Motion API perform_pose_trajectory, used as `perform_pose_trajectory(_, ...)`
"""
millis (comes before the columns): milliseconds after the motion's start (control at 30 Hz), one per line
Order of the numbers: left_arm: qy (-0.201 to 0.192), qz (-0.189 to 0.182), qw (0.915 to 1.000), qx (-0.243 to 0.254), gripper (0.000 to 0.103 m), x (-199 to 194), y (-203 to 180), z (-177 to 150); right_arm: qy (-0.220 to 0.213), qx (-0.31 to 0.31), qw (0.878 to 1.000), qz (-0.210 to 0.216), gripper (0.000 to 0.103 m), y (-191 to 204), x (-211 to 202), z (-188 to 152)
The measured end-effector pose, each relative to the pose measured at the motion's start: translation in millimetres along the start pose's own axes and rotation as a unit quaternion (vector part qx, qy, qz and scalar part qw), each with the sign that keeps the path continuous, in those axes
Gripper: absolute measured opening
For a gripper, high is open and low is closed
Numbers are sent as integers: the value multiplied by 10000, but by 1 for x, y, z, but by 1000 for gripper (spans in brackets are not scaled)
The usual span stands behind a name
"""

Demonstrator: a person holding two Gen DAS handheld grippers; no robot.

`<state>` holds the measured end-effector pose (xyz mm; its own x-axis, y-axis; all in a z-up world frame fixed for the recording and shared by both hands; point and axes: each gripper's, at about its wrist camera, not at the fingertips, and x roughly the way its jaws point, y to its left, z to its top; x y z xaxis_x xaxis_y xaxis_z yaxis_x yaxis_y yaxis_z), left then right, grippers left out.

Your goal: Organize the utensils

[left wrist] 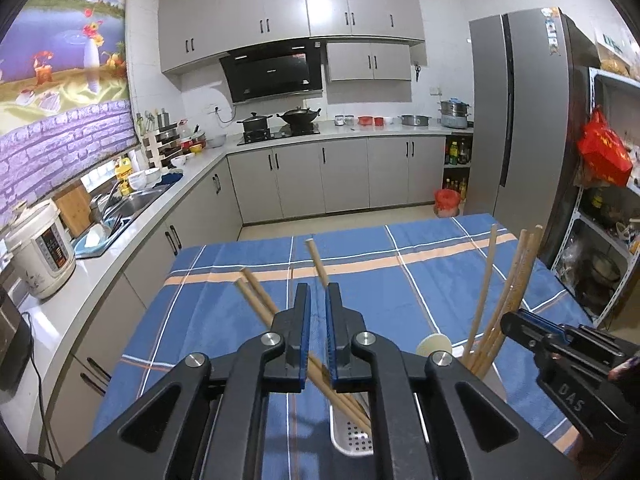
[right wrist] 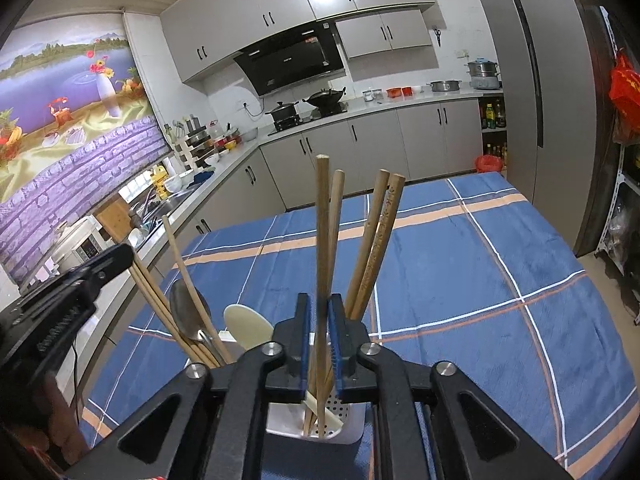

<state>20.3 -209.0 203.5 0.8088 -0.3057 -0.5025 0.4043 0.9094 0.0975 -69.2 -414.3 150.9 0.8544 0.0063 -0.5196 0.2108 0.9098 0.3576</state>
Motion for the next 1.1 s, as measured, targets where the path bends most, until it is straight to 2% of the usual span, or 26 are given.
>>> perform_pose_trajectory(33,-2,-9,10000,-56,7,-4,3,0,-4,9,10000,12,26,0,-1,0)
perform_pose_trajectory(100,-5,-22,9999,-165,8,-12,8,-1,-22,25,10000,18,26,0,-3,-1)
perform_pose_trajectory(133,-7,-21,9998,-208,12,-16,11,-2,-23,25,10000,22,27,1,-4,-1)
perform_pose_trajectory(167,-10,-12,9997,-264,20,-19,13,-2,-23,34,10000,31,27,0,-6,-1)
perform_pose_trajectory(267,-89,56,9990,-430,39,-32,20,-6,-48,64,10000,29,34,1,-11,-1)
perform_pose_trajectory(467,-205,227,9987,-399,57,-53,24,-11,-100,115,9999,-71,44,-3,-25,-4)
perform_pose_trajectory(733,-187,339,9986,-366,65,-78,24,-25,-64,252,9994,-206,47,-12,-48,-15)
perform_pose_trajectory(1100,46,286,9969,-728,71,-119,22,-57,6,336,9988,-349,51,-18,-93,-44)
